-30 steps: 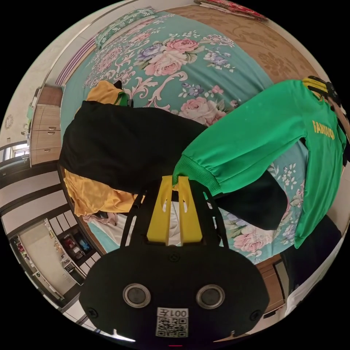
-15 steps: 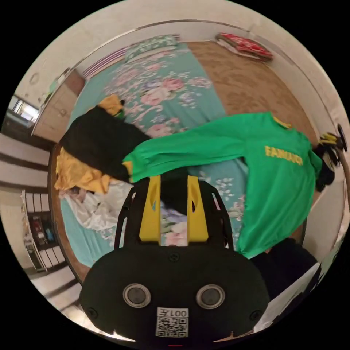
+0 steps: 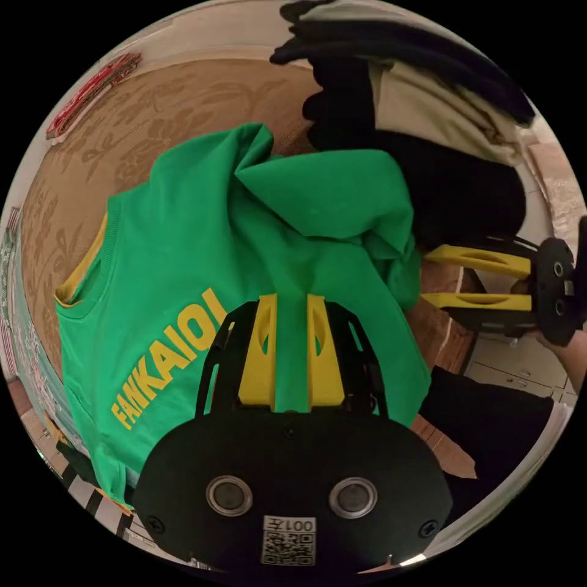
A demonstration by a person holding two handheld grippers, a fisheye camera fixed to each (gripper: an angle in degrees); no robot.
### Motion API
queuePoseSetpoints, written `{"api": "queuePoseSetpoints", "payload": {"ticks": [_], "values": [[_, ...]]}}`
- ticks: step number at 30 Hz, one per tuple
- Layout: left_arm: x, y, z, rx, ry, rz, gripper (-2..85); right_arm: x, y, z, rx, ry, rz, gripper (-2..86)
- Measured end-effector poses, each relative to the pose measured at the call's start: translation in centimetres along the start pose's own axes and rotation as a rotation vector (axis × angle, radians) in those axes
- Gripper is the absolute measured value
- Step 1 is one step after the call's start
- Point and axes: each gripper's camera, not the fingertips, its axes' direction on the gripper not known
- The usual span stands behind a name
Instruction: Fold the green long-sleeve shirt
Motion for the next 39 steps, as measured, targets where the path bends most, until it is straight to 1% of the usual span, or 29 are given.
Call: {"api": "queuePoseSetpoints", "payload": {"ticks": [1,3,6,9,13,16,21,24,28,31,35,37,39], "values": [[-0.2,-0.3,1.1,-0.004,-0.015,-0.002,4.0,0.0,0.0,0.5,-0.003,-0.002,0.004,10.9],[-0.5,-0.3,2.1,0.019,-0.036,0.02,3.8,-0.4,0.0,2.6,-0.048,0.059,0.023,11.1],[-1.7,-0.2,3.7,0.05,-0.015,-0.008,3.5,-0.4,0.6,4.9,-0.041,0.073,0.094,9.7],[-2.8,-1.0,5.1,0.028,-0.012,-0.015,4.5,-0.1,1.7,5.2,-0.013,0.036,0.113,5.5],[-4.1,-1.9,6.8,-0.006,-0.021,0.029,6.2,0.2,5.1,2.8,-0.012,0.02,0.151,3.5],[-5.4,-2.1,7.9,-0.012,-0.013,0.06,6.3,0.2,9.7,-0.5,-0.036,0.124,0.153,2.9],[-7.5,-2.4,9.3,-0.023,0.011,0.073,5.7,0.0,16.8,-4.0,-0.191,0.289,0.14,2.5],[-8.8,-2.5,10.0,-0.038,0.019,0.097,5.4,-0.7,18.8,-4.8,-0.255,0.352,0.134,2.5],[-11.1,-2.8,10.6,-0.072,0.066,0.099,3.9,-2.0,20.1,-5.4,-0.293,0.394,0.109,2.5],[-12.8,-2.5,10.5,-0.072,0.109,0.081,1.6,-2.6,20.1,-6.5,-0.266,0.406,0.095,2.6],[-14.6,-1.5,10.5,-0.022,0.182,0.086,0.8,-1.4,19.4,-10.0,-0.157,0.359,0.185,2.7],[-15.3,-1.4,11.1,-0.027,0.187,0.087,0.9,-0.8,18.8,-12.4,-0.077,0.338,0.199,2.7],[-15.8,-1.3,11.4,-0.028,0.176,0.087,0.8,-0.3,17.3,-16.8,0.117,0.25,0.174,2.6]]}}
